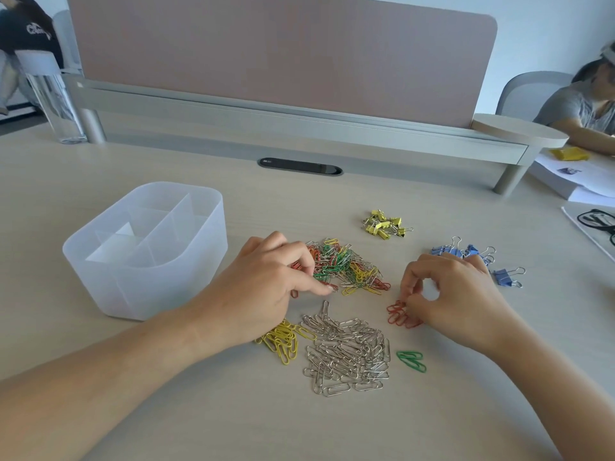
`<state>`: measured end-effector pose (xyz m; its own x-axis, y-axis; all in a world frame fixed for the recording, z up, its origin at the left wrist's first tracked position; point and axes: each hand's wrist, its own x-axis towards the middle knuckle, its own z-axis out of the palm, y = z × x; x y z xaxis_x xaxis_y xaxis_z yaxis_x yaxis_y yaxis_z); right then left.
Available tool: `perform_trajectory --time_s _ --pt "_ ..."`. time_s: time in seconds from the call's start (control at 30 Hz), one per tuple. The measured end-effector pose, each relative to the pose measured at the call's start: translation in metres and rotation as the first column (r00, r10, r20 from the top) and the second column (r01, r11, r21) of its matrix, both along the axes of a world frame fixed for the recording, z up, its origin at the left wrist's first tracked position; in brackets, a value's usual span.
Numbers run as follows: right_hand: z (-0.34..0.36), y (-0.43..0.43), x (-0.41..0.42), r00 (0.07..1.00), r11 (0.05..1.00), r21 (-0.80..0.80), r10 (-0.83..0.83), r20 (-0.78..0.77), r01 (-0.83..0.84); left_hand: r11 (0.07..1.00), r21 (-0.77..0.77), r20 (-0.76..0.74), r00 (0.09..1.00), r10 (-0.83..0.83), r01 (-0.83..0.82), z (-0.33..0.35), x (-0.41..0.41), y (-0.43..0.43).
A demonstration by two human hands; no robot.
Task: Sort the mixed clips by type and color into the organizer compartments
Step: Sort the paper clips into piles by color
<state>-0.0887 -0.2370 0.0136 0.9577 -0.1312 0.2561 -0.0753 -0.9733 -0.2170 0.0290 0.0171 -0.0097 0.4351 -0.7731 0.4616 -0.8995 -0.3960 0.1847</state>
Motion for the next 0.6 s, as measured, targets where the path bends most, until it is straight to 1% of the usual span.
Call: perform_trajectory --time_s 0.07,0.17,0.3,0.37,0.5,0.57,0.6 --pt "-0.0003 0.0010 0.0004 1.000 1.000 0.016 0.009 0.028 -0.010 1.000 0.000 -0.009 1.000 0.008 -0.008 0.0002 0.0005 0.0004" --pt "-0.0005 0.0052 0.0013 0.996 0.997 0.034 0.067 0.061 -0.069 1.000 0.008 -0.017 1.000 0.010 -0.010 0.0003 0.0006 0.0004" --pt "-0.0030 0.0092 0.0027 0.990 0.988 0.061 0.144 0.007 -0.144 1.000 0.026 -0.038 0.999 -0.016 0.017 0.0006 0.0006 0.0014" --pt "-0.0040 0.0081 0.0037 0.992 0.990 0.060 0.128 -0.005 -0.128 0.997 0.045 -0.064 0.996 -0.065 0.068 0.0002 -0.0001 0.0019" --pt "-0.0014 0.0027 0.0036 1.000 0.996 0.084 0.003 0.019 -0.005 0.983 0.079 -0.114 0.981 -0.155 0.164 -0.0005 -0.0059 0.0006" --pt "-0.0006 0.0032 0.0034 0.999 0.994 0.104 0.013 0.045 -0.017 0.985 0.040 -0.096 0.982 -0.161 0.165 0.0007 -0.0062 0.0010" --pt "-0.0010 0.0041 0.0032 0.997 0.993 0.105 0.042 0.065 -0.049 0.989 0.012 -0.088 0.985 -0.148 0.149 0.0020 -0.0046 0.0021"
